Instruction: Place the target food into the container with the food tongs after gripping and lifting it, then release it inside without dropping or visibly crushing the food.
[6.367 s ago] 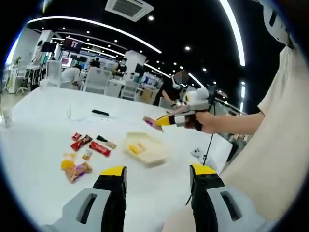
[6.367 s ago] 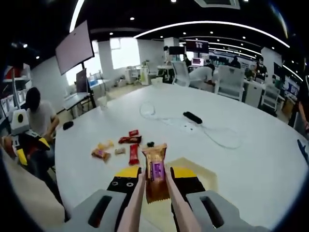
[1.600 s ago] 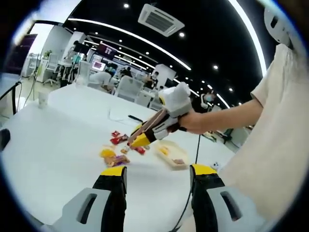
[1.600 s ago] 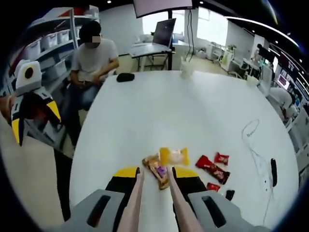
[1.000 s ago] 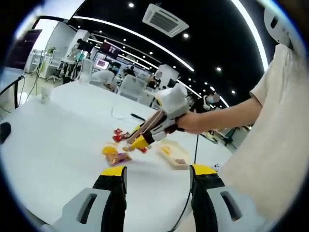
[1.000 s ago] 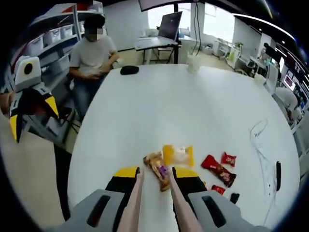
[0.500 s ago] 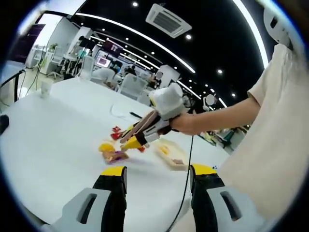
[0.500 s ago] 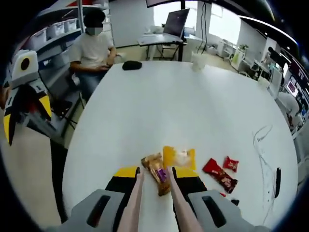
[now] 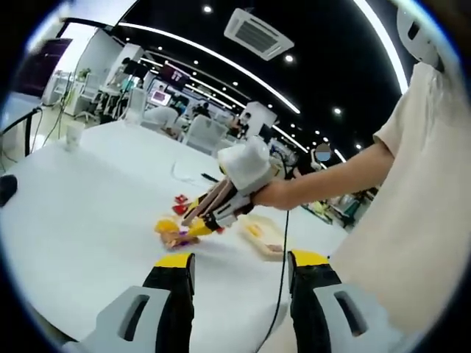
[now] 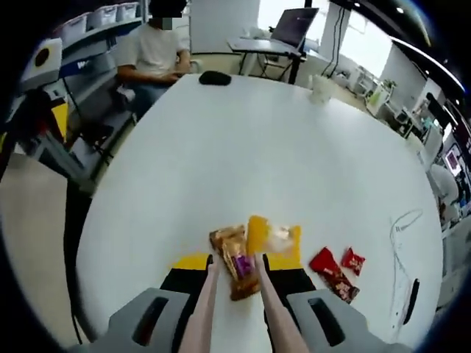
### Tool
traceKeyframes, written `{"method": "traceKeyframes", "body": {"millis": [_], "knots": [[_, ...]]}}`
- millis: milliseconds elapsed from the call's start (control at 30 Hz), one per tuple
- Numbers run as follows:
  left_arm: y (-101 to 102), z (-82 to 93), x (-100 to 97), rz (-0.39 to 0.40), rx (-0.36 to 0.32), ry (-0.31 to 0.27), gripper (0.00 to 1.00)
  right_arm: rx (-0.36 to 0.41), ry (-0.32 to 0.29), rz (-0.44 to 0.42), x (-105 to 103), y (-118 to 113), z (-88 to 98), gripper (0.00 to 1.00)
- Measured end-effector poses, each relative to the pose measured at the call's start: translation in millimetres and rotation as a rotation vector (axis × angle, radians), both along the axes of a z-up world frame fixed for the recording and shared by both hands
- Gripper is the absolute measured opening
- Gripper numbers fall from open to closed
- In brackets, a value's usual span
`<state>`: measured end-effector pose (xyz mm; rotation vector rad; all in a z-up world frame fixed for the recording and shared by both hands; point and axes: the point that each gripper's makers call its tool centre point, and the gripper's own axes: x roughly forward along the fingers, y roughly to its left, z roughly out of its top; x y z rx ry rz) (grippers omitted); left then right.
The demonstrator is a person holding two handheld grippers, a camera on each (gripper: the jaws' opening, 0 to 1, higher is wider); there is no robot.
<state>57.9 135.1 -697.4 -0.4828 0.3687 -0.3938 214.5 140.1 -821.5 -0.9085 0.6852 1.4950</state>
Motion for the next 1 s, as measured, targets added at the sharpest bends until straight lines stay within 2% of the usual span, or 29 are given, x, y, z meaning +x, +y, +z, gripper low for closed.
{"method": "traceKeyframes", "body": {"millis": [200,333,467,767,1000], "knots": [[2,-1.4,-2.1,0.016,-0.015,0.003,0.49,-0.031,-0.021,0.027,-2,-6,-10.3,0.26],[4,-3.7,-5.0,0.015,-0.013,0.008,0.5,-0.033,-0.035,0.035,1,-5,-11.3,0.26],[6,-4.3,-6.3,0.021,-0.016,0.011,0.5,-0.036,-0.069,0.079,0,-1,-11.6,0.26],[7,-6.6,-8.9,0.029,-0.028,0.016,0.49,-0.091,-0.055,0.114,-6,2,-24.7,0.26],[11,-6.8,-11.5,0.042,-0.03,0.022,0.49,-0.092,-0.042,0.08,-5,1,-25.5,0.24]]}}
